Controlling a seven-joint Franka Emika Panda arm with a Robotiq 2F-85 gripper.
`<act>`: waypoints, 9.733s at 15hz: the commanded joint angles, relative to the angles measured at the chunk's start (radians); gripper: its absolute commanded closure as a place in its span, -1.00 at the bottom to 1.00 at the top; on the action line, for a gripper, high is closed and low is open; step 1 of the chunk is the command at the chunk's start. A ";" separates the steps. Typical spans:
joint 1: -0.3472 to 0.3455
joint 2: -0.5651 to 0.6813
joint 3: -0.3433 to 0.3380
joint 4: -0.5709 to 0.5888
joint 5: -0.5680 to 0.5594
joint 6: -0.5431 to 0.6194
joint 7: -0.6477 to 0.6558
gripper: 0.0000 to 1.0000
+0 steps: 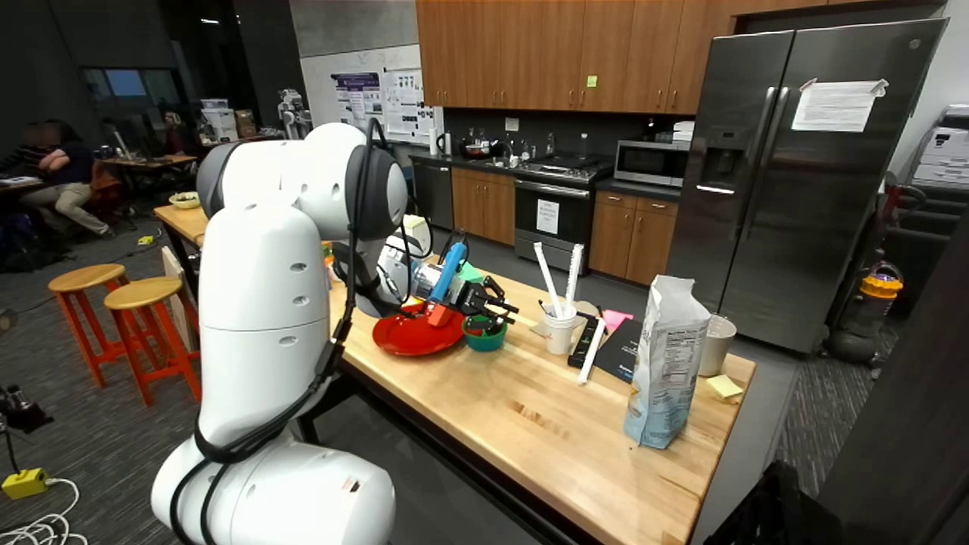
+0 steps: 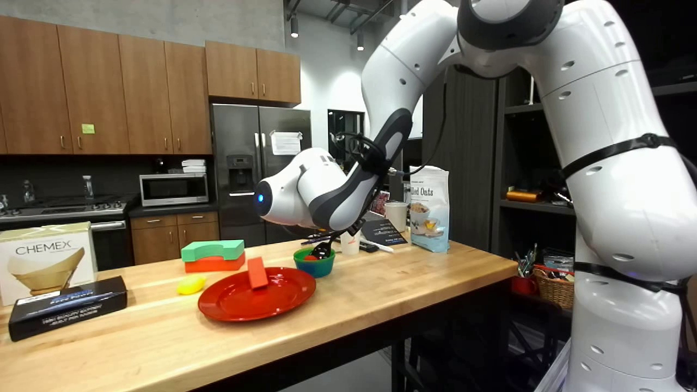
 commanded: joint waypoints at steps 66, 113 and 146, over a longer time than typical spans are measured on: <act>-0.028 -0.036 0.015 0.068 0.511 0.251 -0.480 0.88; 0.089 -0.022 0.073 0.042 -0.161 -0.075 -0.368 0.88; -0.013 -0.029 0.031 0.065 0.196 0.365 -0.348 0.88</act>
